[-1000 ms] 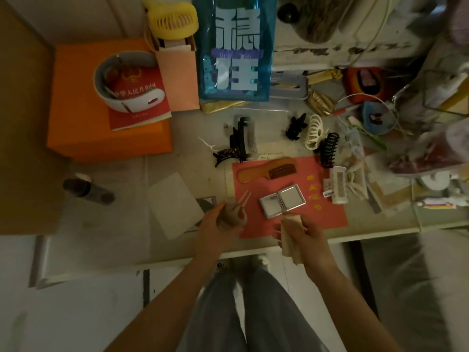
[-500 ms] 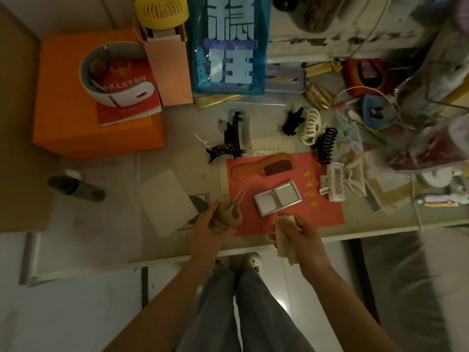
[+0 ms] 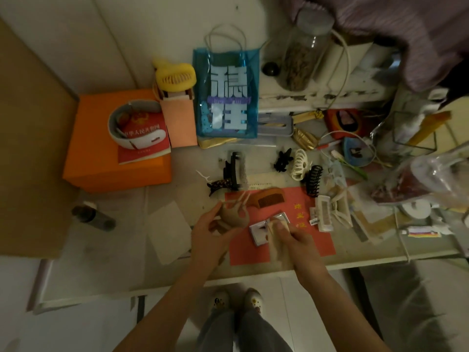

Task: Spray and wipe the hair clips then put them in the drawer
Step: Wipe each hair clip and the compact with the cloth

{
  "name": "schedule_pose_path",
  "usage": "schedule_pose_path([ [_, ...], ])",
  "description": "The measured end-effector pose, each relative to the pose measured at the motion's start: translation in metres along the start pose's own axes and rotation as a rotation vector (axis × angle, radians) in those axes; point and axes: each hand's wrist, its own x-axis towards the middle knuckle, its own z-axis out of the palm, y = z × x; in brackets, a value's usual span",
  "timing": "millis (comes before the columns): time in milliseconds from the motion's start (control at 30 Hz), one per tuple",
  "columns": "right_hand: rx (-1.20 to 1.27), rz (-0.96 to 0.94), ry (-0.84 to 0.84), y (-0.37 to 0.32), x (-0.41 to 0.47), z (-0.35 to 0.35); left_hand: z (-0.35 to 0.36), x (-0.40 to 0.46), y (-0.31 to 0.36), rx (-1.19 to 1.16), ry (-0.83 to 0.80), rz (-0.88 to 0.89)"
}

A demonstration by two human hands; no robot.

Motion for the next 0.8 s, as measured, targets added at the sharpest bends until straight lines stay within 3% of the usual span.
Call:
schedule_pose_path([
  [233, 0.081, -0.248, -0.116, -0.060, -0.014, 0.004, 0.000, -0.012, 0.074, -0.132, -0.052, 0.168],
  [500, 0.205, -0.574, -0.274, -0.135, -0.047, 0.004, -0.015, -0.022, 0.152, -0.109, -0.025, 0.382],
  [800, 0.197, -0.849, -0.219, -0.173, -0.073, 0.012, -0.024, -0.040, 0.211, -0.144, -0.007, 0.530],
])
